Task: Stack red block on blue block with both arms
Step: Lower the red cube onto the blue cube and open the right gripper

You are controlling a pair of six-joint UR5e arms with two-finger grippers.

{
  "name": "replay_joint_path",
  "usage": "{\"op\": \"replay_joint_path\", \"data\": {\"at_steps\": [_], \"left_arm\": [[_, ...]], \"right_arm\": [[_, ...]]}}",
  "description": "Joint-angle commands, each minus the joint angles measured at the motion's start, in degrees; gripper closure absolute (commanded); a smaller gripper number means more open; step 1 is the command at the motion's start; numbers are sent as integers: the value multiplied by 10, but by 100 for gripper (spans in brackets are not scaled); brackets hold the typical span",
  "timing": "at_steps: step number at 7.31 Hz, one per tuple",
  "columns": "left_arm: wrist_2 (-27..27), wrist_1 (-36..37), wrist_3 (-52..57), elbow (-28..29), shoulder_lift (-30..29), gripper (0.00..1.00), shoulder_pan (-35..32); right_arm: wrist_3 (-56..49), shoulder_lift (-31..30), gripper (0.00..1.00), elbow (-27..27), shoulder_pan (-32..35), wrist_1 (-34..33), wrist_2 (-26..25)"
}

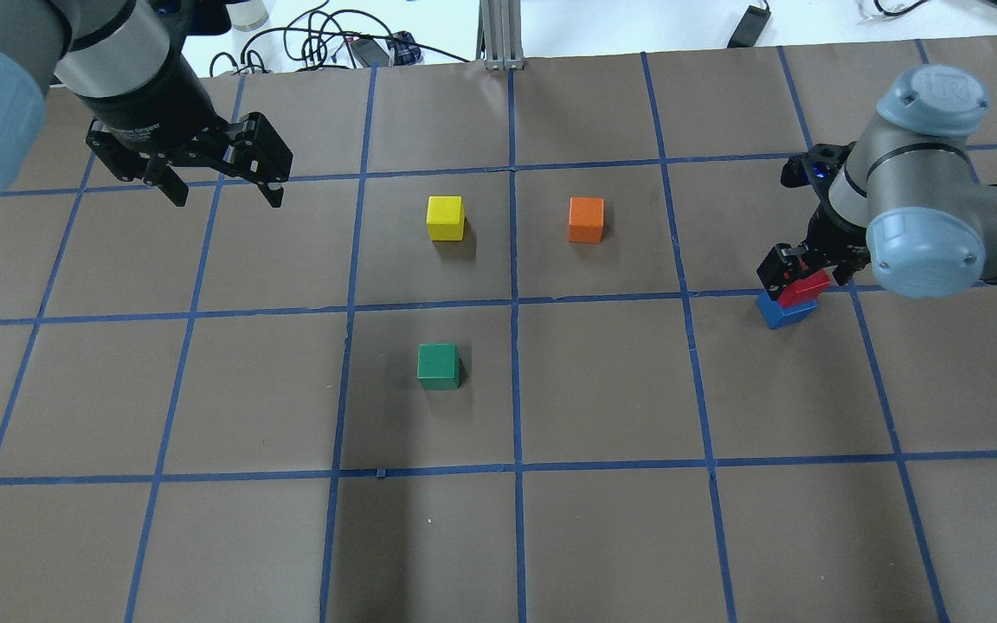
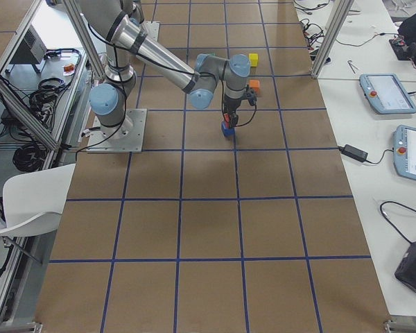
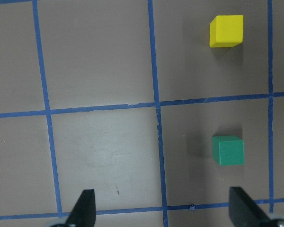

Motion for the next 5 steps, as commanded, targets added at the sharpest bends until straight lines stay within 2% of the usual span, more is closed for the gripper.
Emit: {"op": "replay_joint_path", "data": {"at_steps": [1,4,5], "left_arm": [[-1,0,1,0,1,0,0],[-1,0,1,-1,2,0,0],[-1,0,1,0,2,0,0]], "right_arm": [[31,-31,0,-29,1,48,2],[65,-88,0,-156,10,242,9],[118,-102,0,-180,28,285,14]]}}
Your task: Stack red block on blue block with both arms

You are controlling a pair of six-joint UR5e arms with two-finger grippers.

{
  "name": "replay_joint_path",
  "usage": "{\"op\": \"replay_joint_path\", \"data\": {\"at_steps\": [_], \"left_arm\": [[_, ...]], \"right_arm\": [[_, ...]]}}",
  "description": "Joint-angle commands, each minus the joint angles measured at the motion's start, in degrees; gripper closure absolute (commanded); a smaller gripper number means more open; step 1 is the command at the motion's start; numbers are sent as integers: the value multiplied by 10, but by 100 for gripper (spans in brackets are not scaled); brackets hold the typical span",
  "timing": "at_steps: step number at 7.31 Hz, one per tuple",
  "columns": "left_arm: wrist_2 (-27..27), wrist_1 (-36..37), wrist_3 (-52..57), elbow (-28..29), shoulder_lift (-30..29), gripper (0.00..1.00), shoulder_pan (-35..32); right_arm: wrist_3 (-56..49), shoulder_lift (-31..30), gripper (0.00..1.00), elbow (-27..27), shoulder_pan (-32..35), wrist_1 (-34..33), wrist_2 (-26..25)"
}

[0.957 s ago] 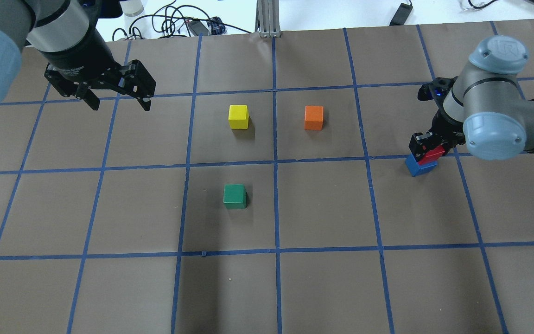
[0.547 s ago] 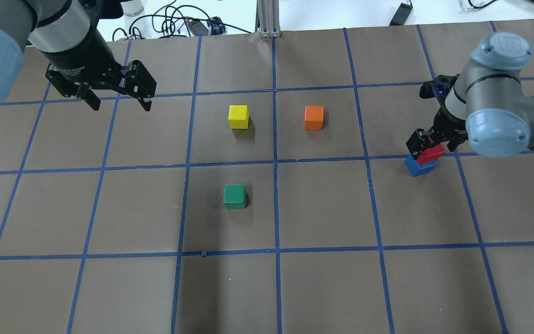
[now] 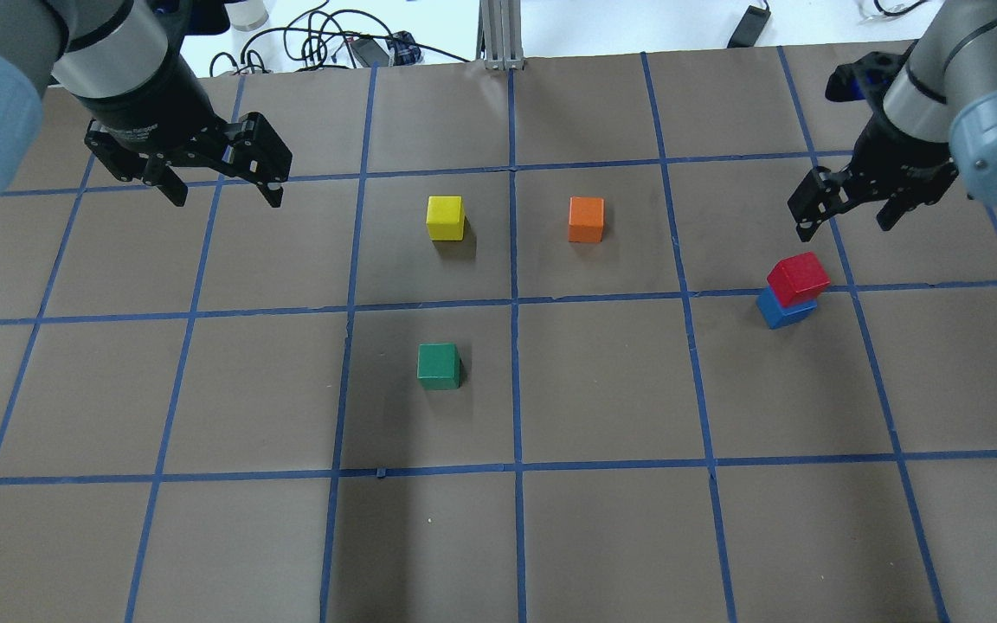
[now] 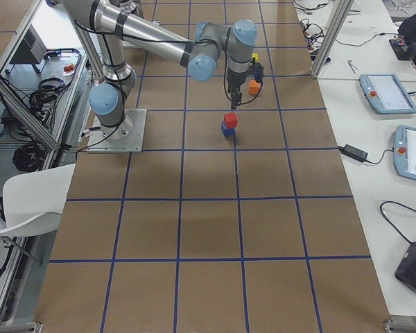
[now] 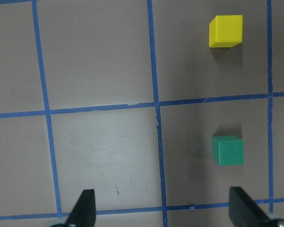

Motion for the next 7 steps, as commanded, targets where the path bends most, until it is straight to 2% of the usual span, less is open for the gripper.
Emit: {"op": "replay_joint_path", "data": {"at_steps": [1,2,3,5,7], "left_arm": [[0,0,-1,0,0,0,0],[1,0,0,1,0,0,0],[1,0,-1,2,-1,0,0],[1,0,-1,4,-5,0,0],[1,0,0,2,-2,0,0]], "right_arm": [[84,-25,0,-42,57,63,4],[140,-24,0,-41,105,58,1],[147,-22,0,-42,129,42,3],[152,-29,0,-45,130,49,-5],[148,-66,0,-38,133,59,4]]}}
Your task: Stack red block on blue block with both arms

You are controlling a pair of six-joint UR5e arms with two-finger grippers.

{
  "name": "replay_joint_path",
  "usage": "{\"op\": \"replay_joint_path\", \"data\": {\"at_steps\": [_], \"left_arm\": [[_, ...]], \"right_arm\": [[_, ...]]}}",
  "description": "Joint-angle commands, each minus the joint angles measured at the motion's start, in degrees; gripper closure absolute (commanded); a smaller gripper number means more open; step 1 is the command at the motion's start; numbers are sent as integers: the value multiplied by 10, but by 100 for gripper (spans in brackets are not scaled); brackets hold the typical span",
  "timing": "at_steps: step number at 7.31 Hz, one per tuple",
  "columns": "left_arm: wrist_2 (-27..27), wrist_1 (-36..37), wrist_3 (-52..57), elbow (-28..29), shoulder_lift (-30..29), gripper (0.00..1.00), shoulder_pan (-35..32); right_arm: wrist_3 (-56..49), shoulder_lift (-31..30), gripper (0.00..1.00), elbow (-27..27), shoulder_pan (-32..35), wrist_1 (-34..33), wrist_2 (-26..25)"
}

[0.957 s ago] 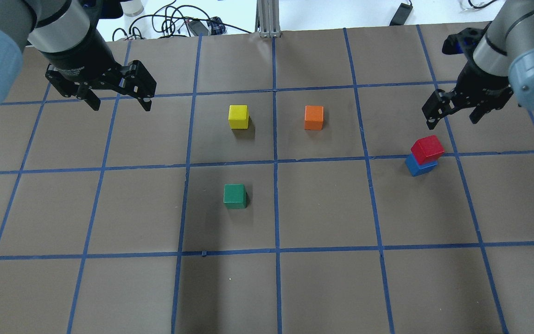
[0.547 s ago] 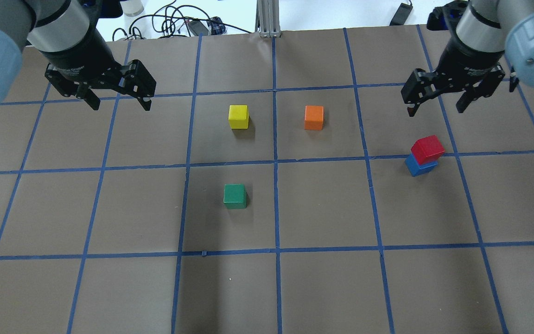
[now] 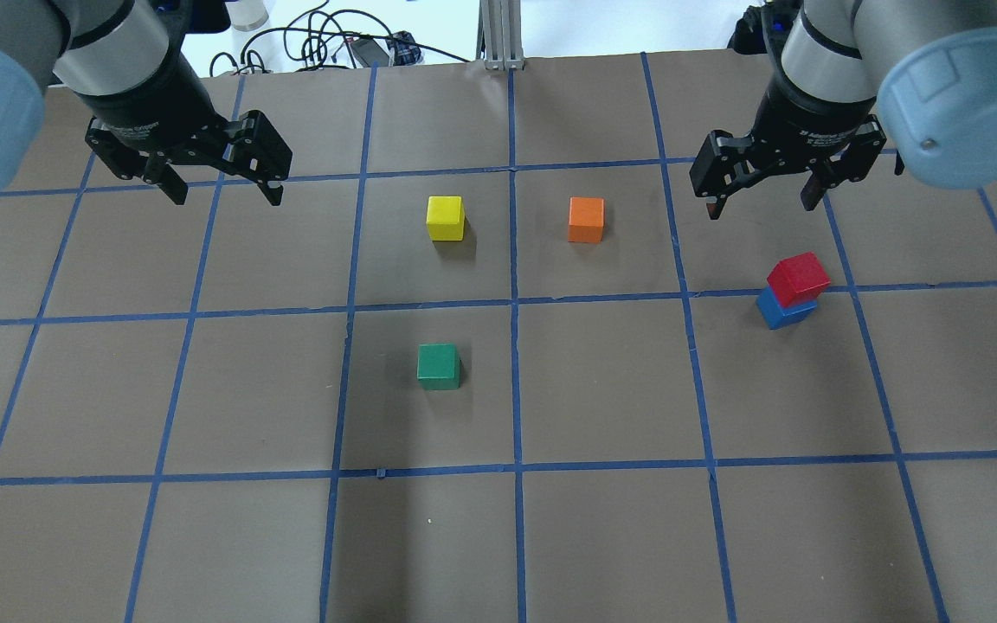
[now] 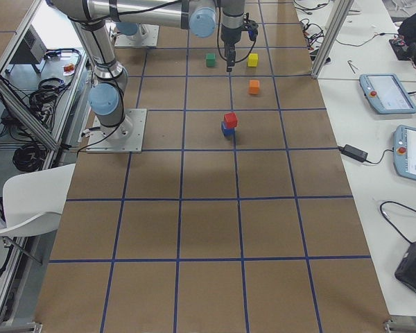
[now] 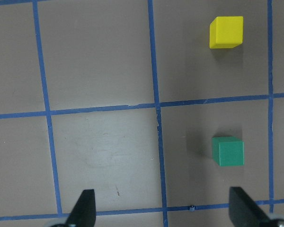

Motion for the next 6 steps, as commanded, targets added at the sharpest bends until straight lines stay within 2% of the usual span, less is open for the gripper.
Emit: {"op": "replay_joint_path", "data": {"at_steps": [1,2,6], "left_arm": [[0,0,0,-1,2,0,0],[0,0,1,-1,2,0,0],[-1,1,1,-3,3,0,0]], "right_arm": [[-4,-24,0,4,1,14,3],[-3,-25,0,4,-3,42,1],[1,-31,0,4,-1,59,0]]}}
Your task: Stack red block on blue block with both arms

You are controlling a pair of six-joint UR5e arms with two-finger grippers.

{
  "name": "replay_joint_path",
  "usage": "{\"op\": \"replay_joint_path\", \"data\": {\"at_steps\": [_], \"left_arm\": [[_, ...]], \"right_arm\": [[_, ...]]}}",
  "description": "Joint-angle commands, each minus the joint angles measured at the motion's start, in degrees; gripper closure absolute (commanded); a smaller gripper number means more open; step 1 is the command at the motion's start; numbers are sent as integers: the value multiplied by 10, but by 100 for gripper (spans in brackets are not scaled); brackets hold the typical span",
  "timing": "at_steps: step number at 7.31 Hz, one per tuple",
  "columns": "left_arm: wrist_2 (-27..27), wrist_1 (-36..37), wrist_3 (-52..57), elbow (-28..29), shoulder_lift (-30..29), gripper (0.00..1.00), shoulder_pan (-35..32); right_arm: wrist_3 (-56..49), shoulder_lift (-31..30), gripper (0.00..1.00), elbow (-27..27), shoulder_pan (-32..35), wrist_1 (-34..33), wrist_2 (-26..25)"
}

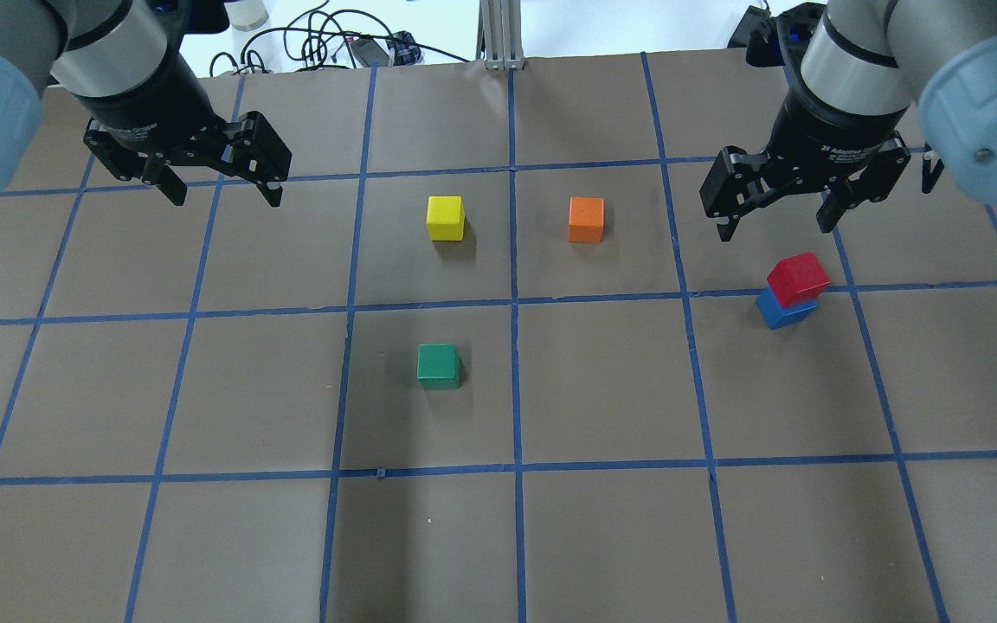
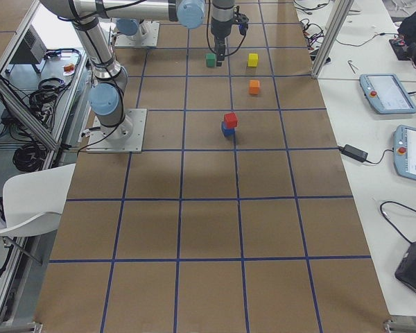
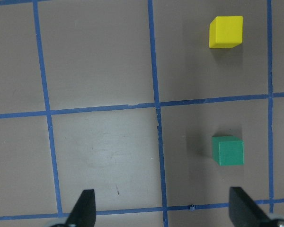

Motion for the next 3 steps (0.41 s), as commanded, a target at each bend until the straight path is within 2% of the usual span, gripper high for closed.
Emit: {"op": "replay_joint_path", "data": {"at_steps": [1,3], "left_arm": [[0,1,1,0,-1,0,0],[1,0,1,0,1,0,0]], "right_arm": [[1,-1,0,0,1,4,-4],[1,-1,0,0,2,4,-6]]}}
